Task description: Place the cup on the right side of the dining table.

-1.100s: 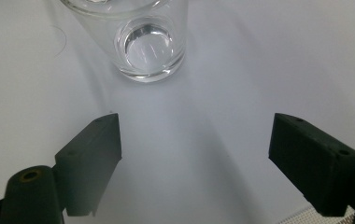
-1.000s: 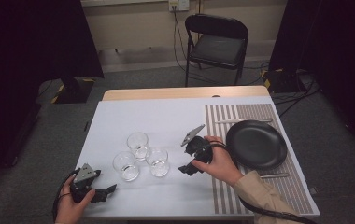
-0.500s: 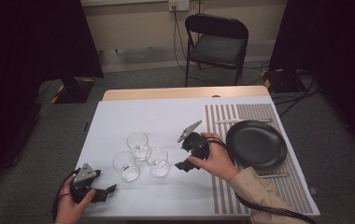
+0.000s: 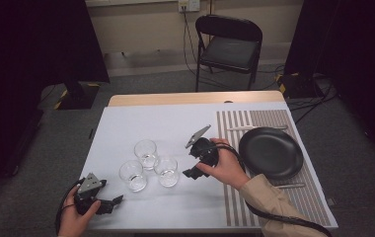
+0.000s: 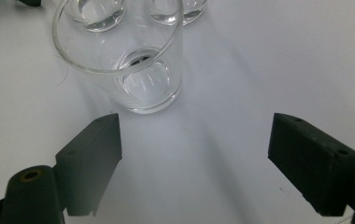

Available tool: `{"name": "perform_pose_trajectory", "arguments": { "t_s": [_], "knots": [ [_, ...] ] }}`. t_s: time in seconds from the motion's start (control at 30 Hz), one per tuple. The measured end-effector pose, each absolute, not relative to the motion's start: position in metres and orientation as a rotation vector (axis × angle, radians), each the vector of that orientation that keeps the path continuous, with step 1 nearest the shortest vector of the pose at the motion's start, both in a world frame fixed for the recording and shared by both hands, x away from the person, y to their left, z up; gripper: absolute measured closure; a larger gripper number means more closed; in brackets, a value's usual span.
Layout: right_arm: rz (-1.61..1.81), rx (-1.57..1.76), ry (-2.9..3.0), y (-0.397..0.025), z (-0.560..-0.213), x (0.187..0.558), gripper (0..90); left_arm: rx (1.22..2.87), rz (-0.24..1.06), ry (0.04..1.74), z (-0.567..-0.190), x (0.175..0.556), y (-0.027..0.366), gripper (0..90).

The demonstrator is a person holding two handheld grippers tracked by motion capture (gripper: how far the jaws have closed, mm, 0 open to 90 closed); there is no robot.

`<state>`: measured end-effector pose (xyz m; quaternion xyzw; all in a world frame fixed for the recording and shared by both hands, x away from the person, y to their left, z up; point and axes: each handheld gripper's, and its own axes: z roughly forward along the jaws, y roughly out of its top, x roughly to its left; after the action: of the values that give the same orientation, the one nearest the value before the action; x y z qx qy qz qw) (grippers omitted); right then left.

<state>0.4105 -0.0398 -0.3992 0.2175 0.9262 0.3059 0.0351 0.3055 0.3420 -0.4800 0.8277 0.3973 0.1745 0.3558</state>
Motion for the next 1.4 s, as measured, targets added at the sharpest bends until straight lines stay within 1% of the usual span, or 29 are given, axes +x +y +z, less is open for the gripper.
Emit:
{"name": "perform_pose_trajectory", "arguments": {
  "t_s": [0.77, 1.4],
  "knots": [
    [0.921, 0.666, 2.834, -0.035, -0.391, 0.417, 16.7, 2.136, 0.446, 1.029, -0.480, 0.305, 0.342, 9.5],
    [0.937, 0.642, 2.829, -0.023, -0.382, 0.421, 16.7, 2.136, 0.441, 1.029, -0.480, 0.305, 0.342, 9.2]
  ]
}}
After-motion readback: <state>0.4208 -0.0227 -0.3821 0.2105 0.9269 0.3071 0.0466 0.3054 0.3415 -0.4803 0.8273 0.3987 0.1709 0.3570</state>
